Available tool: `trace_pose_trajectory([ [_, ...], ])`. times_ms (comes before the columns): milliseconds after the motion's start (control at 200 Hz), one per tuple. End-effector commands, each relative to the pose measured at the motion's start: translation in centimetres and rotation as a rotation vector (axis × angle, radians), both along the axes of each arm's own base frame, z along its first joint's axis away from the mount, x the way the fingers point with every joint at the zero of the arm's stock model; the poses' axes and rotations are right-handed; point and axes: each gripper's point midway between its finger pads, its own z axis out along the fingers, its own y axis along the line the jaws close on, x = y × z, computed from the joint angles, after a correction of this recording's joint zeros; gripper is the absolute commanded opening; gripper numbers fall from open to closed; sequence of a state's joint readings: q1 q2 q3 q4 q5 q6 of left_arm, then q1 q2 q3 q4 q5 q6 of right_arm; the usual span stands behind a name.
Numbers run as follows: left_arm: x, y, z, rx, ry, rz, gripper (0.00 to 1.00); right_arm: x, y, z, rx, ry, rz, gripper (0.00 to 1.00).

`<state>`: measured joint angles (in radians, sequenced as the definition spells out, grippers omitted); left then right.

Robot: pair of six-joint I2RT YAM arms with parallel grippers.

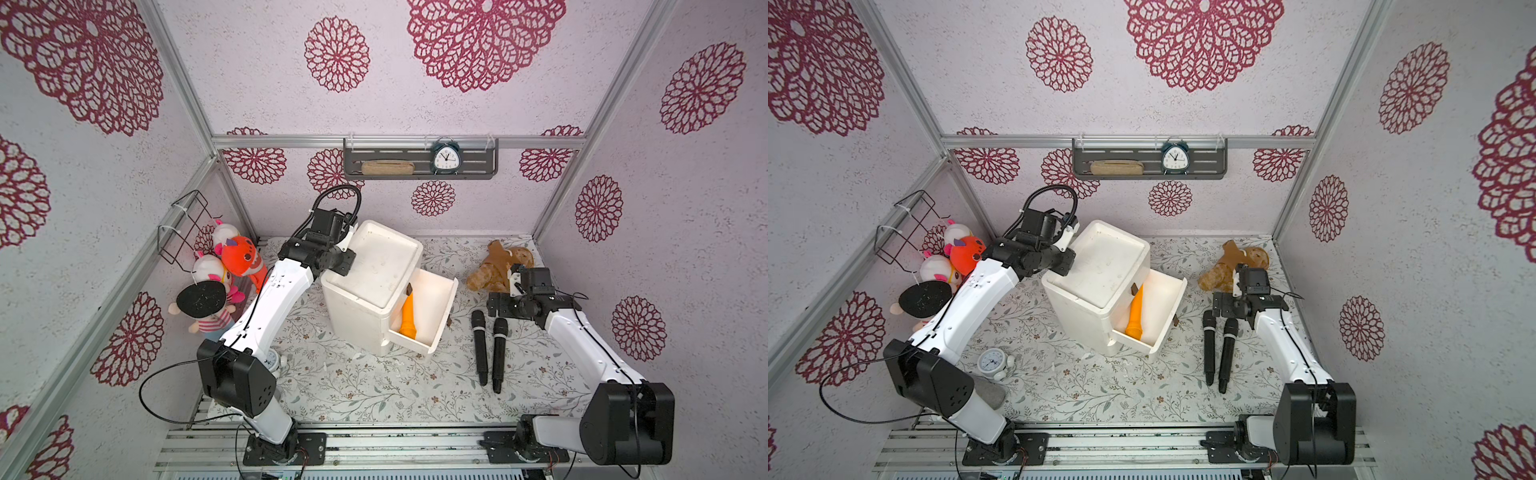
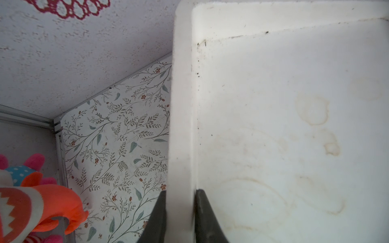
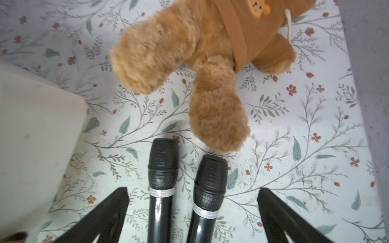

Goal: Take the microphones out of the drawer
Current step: Place the microphone at the center of the board.

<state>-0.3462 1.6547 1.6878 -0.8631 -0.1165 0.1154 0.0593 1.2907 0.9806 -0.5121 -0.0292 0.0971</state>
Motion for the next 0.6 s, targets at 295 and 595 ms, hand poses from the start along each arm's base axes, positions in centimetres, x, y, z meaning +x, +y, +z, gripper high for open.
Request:
trace_pose_trajectory([
  [295,-0.6,1.4,-4.4,0.124,0.126,0.017,0.01,0.2,11.0,7.0,0.139,-0.112,0.289,0.99],
  [595,-0.8,1.4,-4.3,0.118,0.128,0.016,0.01,0.5,17.8,7.5,0.151,-0.120,0.423,0.97],
])
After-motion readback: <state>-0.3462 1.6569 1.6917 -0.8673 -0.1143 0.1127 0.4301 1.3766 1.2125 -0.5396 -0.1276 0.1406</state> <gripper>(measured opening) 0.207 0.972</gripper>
